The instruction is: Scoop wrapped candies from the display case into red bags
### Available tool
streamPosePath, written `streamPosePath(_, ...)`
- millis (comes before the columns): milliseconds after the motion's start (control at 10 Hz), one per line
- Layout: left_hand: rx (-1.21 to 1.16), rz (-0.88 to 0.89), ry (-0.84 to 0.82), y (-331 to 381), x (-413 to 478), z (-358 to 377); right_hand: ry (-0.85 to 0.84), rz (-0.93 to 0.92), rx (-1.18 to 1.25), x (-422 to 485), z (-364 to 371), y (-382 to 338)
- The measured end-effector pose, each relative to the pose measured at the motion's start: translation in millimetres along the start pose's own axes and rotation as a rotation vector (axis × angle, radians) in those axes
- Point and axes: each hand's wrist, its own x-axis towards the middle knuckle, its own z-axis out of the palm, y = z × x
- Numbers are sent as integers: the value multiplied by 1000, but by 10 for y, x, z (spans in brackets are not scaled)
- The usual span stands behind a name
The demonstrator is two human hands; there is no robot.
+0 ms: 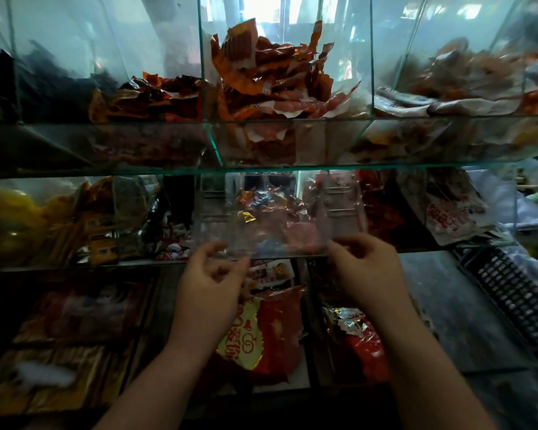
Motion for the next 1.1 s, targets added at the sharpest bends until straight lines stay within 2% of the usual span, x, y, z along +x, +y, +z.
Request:
streamPosePath(100, 337, 171, 110, -270, 53, -80, 84, -87, -342, 42, 130, 318)
streamPosePath(200, 664, 430, 124, -411, 278, -52, 136, -278, -586, 161, 300, 406)
streamPosePath(300, 752, 380, 97, -416, 564, 40, 91, -193, -641, 355, 427, 373)
streamPosePath(400, 743, 278, 31, -486, 752, 88, 29, -102, -631, 523, 436, 408)
streamPosePath(500, 725, 238, -3, -583, 807, 76, 17, -106, -614, 584, 407, 462)
streamPosePath(700, 695, 257, -18, -571, 848, 76, 35, -127, -631, 602, 418, 468)
streamPosePath(800, 734, 262, -43, -567, 821, 31, 14, -110, -655, 550, 399, 409)
streamPosePath(900, 793, 246, -20, -514, 730, -6, 50, -170, -704, 442, 368, 225)
streamPosePath(1000, 730, 345, 36, -354, 632, -3, 73, -319, -634, 335, 356, -62)
streamPosePath(1100, 506, 464, -37, -64, 561, 15, -135, -288, -332, 236, 351, -383)
